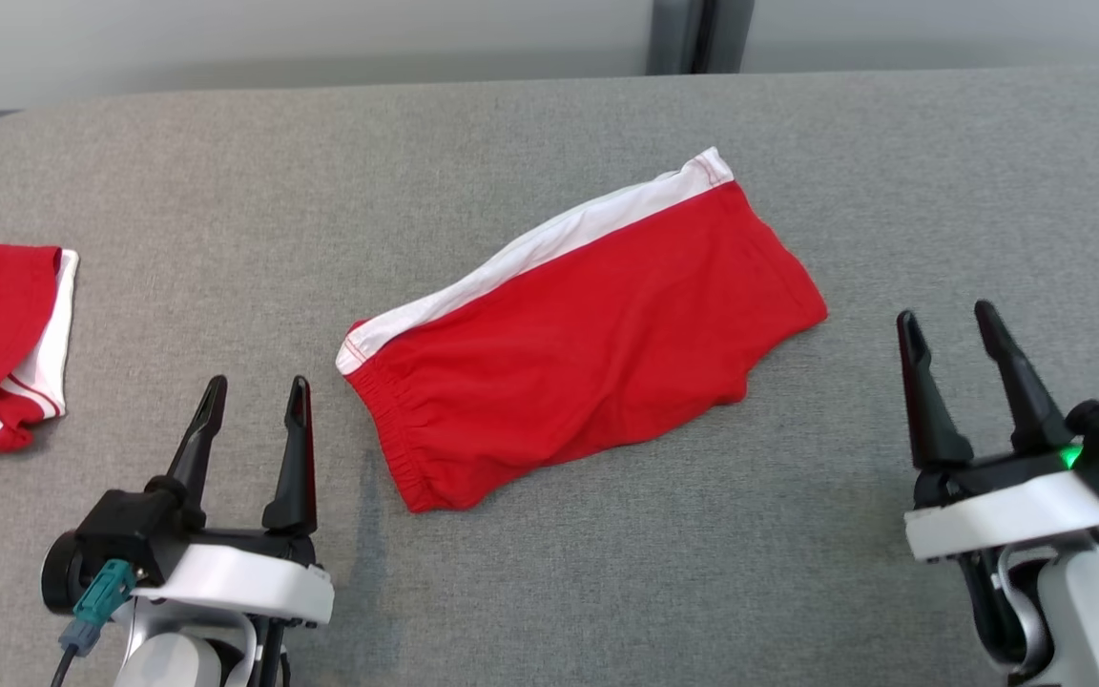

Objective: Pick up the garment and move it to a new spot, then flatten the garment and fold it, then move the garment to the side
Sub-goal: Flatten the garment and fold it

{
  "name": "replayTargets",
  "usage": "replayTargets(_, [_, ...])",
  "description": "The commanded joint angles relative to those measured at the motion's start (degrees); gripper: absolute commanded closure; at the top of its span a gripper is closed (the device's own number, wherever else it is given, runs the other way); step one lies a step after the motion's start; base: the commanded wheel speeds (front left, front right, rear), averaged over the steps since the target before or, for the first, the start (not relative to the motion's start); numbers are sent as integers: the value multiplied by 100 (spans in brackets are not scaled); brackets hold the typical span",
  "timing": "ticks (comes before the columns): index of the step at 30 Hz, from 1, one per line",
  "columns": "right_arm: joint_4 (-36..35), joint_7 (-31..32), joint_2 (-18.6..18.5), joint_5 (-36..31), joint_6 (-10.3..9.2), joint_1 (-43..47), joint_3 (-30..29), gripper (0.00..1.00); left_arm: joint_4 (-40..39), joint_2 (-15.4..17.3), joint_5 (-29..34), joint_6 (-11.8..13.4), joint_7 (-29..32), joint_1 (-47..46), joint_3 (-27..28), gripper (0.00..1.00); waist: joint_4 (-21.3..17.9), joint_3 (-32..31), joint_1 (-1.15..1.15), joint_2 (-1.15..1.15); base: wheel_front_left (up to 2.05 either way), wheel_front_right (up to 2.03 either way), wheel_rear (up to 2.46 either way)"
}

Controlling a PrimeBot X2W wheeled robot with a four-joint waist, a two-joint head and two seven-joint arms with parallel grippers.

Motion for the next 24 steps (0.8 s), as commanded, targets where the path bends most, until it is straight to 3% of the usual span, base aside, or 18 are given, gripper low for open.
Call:
replayTargets(1, [-22,-15,-68,6,2,-102,-29,0,-29,7,0,25,3,-101,-1,0,43,62,0,0,0,0,0])
replayTargets(9, [307,235,-599,220,2,-1090,-4,0,-130,-97,68,-35,-28,-487,-183,0,403,688,0,0,0,0,0])
replayTargets(15, [1033,666,-969,573,2,-1746,548,0,40,-253,41,-85,-119,-739,-292,0,721,1096,0,0,0,0,0])
replayTargets(24, [2012,1334,-1143,869,2,-2150,1069,0,350,-417,14,-159,-238,-965,-335,0,905,1363,0,0,0,0,0])
